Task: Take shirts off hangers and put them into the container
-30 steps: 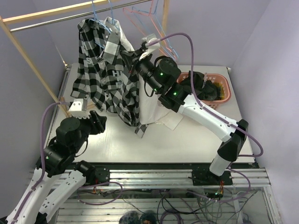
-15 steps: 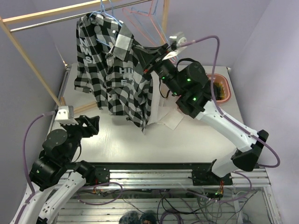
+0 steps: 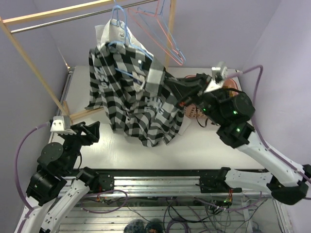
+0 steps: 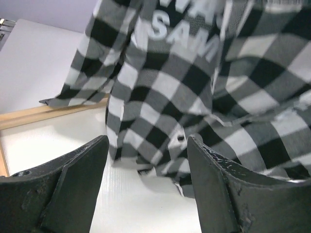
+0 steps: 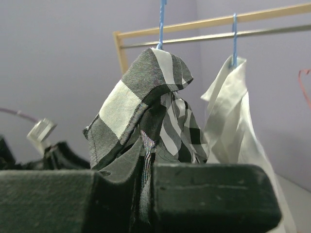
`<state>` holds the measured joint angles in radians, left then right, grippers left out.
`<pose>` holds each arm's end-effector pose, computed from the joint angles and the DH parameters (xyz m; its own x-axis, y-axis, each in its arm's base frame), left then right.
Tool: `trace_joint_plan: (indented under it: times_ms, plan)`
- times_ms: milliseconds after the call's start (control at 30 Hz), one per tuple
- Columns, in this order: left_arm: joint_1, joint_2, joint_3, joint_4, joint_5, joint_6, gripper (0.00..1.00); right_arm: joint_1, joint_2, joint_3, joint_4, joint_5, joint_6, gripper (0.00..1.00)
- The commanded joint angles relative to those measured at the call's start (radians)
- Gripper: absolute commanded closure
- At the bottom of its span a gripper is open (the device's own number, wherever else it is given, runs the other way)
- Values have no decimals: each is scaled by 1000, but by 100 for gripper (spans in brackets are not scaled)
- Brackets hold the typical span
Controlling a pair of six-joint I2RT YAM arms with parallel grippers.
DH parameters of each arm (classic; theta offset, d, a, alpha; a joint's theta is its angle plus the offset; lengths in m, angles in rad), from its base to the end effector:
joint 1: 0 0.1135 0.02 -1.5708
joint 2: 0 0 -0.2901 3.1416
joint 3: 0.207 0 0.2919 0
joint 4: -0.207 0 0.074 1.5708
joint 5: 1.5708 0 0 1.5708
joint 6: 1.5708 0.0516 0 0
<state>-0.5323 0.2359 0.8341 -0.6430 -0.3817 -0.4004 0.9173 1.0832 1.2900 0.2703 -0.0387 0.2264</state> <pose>0.0632 -0.0149 0.3863 -0.0941 -0.3644 -0.9265 0.1234 0.9192 -0.3740 0.1582 0.2099 0.5448 0.0893 0.4855 -0.8696 -0.8561 0.4836 0.1821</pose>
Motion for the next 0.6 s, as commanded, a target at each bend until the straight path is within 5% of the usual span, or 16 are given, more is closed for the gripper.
trace_joint_plan:
  times_ms: [0,300,567]
  plan:
    - [-8,-33,-19,57,-1,23,23,-1,-154,-116,-37,-126,47,100]
    - [-7,-1,-36,126,244,81,25,-1,-294,-263,-152,-309,116,100]
    - [-7,-18,-52,155,360,106,31,-1,-418,-346,-300,-274,98,100]
